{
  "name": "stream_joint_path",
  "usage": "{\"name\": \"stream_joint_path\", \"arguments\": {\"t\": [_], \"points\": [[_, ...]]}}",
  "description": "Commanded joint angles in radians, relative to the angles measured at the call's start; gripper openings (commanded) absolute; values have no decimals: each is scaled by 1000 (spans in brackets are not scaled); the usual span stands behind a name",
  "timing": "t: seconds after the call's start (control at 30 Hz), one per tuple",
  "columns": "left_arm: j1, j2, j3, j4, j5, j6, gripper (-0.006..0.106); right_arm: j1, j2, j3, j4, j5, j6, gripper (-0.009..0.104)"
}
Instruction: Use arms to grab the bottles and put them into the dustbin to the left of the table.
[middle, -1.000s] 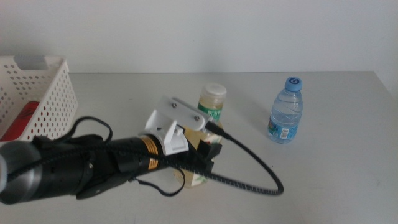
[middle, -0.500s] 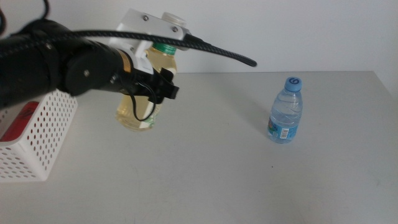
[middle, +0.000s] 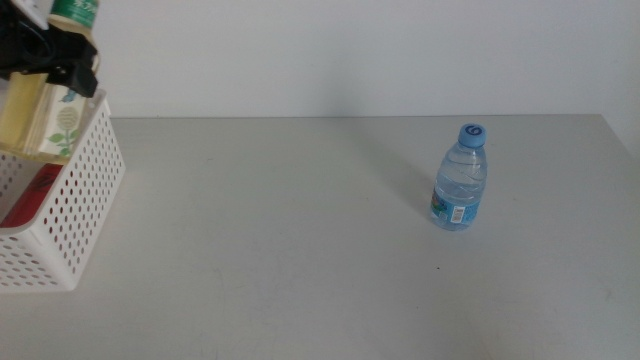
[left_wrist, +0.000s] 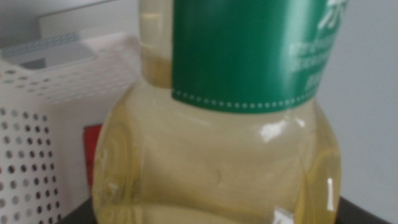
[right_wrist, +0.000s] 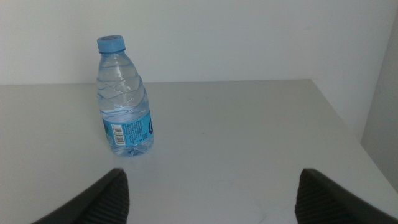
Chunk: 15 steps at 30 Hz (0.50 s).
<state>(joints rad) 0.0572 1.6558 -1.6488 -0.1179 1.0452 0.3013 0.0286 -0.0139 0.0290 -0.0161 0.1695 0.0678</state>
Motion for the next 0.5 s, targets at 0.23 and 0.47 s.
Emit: {"name": "stream_joint_path", "arguments": {"t": [0.23, 0.47], "points": [[146, 98, -182, -26, 49, 40, -1, 2, -20, -10, -8, -79, -12, 94], [165, 200, -182, 58, 45, 37, -1, 2, -20, -10, -8, -79, -12, 94]]}}
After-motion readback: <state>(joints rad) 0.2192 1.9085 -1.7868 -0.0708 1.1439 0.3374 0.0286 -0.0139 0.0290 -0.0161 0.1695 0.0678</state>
